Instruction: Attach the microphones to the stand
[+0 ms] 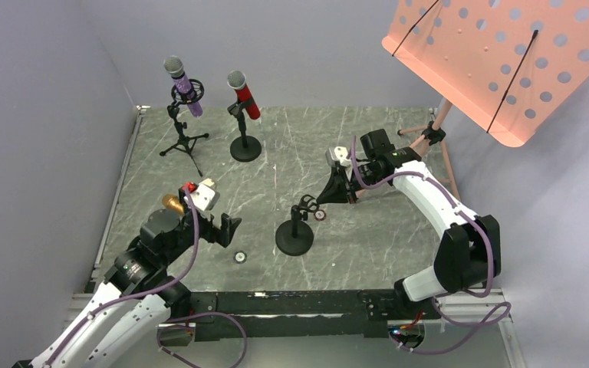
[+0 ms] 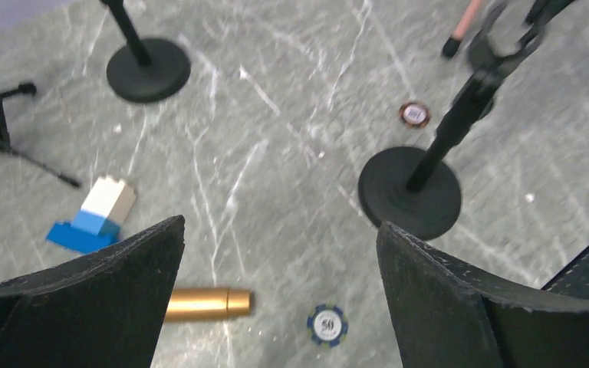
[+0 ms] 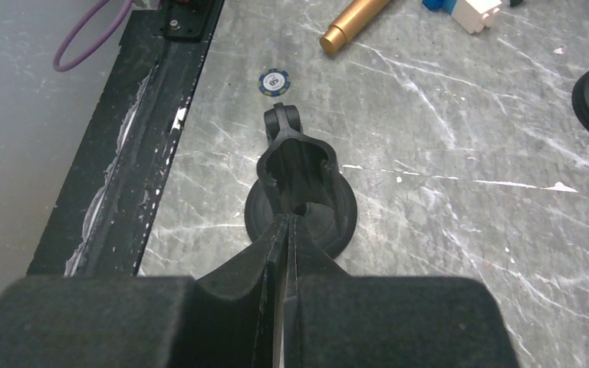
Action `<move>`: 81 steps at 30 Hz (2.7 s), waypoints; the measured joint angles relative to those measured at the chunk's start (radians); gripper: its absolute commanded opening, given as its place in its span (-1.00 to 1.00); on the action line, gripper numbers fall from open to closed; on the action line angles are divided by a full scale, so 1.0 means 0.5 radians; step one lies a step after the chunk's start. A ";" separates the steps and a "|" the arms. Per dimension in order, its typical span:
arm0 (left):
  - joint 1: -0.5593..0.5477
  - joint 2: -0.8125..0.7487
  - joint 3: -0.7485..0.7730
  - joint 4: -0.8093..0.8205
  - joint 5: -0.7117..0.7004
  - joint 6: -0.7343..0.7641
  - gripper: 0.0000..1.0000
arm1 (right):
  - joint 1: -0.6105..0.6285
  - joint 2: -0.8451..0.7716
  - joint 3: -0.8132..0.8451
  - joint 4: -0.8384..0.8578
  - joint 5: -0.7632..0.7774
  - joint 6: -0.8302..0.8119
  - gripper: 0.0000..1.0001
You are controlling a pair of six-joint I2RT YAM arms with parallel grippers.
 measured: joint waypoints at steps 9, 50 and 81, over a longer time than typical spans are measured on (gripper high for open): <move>0.035 -0.041 -0.070 -0.113 -0.154 0.042 0.99 | 0.008 0.082 0.110 -0.071 0.014 -0.085 -0.88; 0.131 -0.255 -0.656 -0.099 -0.503 -1.535 0.97 | -0.390 -0.240 -0.044 -0.192 0.114 -0.145 -0.27; 1.216 1.971 0.280 -0.346 -0.620 -2.015 0.33 | -0.455 -0.318 -0.136 -0.088 0.080 -0.117 -0.19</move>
